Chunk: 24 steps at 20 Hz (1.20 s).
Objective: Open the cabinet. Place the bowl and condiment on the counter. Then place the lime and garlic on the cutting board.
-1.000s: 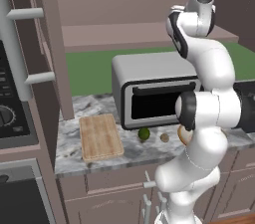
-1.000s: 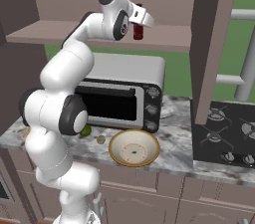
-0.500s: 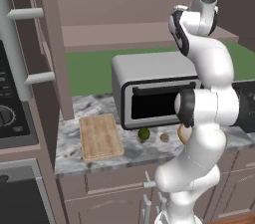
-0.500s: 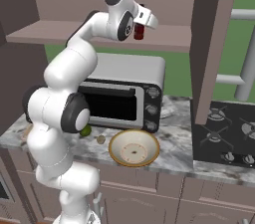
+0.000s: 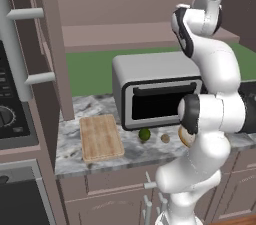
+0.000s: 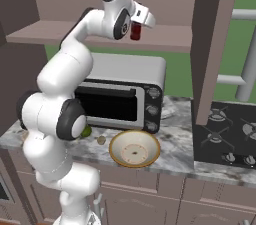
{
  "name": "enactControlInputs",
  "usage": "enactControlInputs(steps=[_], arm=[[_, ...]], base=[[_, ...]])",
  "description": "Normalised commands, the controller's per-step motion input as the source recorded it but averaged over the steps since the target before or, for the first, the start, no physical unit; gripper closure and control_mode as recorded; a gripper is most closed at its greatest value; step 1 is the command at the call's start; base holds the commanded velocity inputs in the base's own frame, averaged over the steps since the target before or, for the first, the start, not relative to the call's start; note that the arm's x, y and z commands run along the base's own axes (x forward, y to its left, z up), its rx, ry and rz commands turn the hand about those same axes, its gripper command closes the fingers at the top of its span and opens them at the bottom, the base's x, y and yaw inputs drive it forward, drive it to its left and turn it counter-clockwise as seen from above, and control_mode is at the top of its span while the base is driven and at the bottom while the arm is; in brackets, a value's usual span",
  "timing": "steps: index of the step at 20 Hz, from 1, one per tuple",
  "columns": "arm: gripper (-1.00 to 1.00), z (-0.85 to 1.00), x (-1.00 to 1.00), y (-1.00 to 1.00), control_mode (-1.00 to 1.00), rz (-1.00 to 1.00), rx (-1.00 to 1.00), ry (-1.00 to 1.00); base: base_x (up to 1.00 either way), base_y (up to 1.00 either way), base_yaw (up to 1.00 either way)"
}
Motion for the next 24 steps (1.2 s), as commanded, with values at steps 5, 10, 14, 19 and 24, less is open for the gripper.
enactControlInputs(steps=[5, 10, 14, 19, 24], arm=[[1.00, -0.30, -1.00, 0.00, -1.00, 0.08, -0.04, -0.10], [1.00, -0.52, -1.00, -0.16, -1.00, 0.19, -0.03, -0.10], [1.00, -0.23, -1.00, -0.45, -1.00, 0.18, 0.00, -0.14], [1.00, -0.29, -0.84, -0.62, -1.00, 0.13, 0.00, -0.04], [1.00, -0.71, -0.17, -0.48, -1.00, 0.05, -0.06, 0.04]], base=[[0.00, 0.00, 0.00], [0.00, 0.00, 0.00], [0.00, 0.00, 0.00], [0.00, 0.00, 0.00], [0.00, 0.00, 0.00]])
